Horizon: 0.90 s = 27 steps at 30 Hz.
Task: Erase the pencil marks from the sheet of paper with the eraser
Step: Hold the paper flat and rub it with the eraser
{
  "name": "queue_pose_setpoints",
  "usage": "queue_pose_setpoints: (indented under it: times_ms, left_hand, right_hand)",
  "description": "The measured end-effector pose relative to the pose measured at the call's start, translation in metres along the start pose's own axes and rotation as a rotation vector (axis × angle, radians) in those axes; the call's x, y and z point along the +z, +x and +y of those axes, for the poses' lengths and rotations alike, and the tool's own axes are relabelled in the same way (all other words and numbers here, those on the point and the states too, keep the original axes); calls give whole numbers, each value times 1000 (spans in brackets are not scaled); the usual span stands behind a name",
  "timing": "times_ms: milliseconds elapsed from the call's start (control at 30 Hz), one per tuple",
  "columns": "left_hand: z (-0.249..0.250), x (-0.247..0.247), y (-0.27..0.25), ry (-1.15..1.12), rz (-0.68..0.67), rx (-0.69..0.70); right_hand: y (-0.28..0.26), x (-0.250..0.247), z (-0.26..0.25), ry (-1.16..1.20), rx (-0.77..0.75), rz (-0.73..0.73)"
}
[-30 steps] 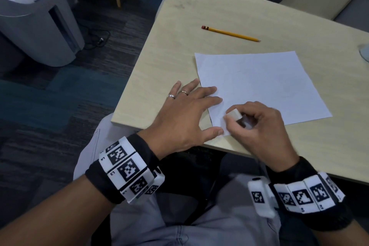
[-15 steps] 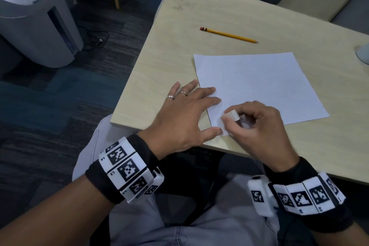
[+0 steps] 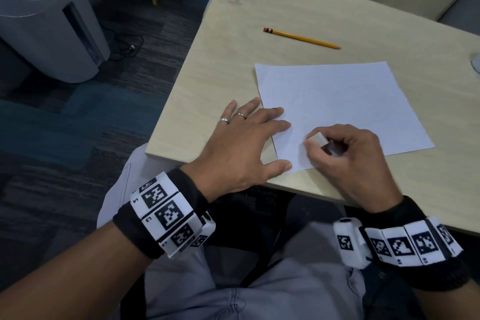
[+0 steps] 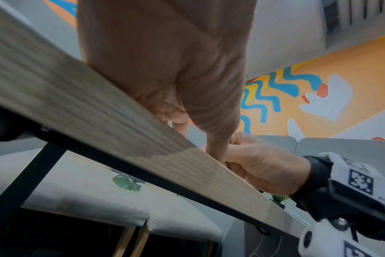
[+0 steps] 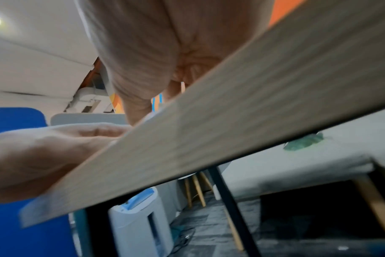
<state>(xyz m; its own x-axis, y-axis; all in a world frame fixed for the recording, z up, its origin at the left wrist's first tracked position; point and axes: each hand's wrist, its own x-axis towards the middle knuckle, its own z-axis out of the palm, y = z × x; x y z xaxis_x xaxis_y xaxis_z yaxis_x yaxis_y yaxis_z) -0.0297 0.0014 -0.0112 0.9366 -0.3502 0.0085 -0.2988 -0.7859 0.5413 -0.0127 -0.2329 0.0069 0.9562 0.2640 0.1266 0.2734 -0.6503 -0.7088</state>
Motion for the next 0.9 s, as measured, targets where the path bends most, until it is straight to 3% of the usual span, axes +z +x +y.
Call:
queue_pose_setpoints:
  times_ms: [100, 200, 333, 467, 633, 767, 900]
  left_hand:
    - [0, 0, 0, -6, -1, -2]
    - [0, 0, 0, -7, -3, -1]
    - [0, 0, 0, 1, 4, -1]
    - [0, 0, 0, 12, -6, -3]
    - [0, -1, 1, 1, -2, -8]
    - [-1, 0, 0, 1, -4, -3]
    - [-1, -2, 0, -3, -5, -4]
  right_hand:
    - [-5, -1, -4, 55, 17, 6]
    - [-16, 11, -14, 13, -58, -56]
    - [-10, -8, 3, -67, 1, 49]
    - [-26, 7, -12, -50, -88, -33]
    - [-21, -10, 6, -121, -38, 33]
    - [-28, 9, -10, -79, -135, -53]
    - [-19, -7, 7, -117, -45, 21]
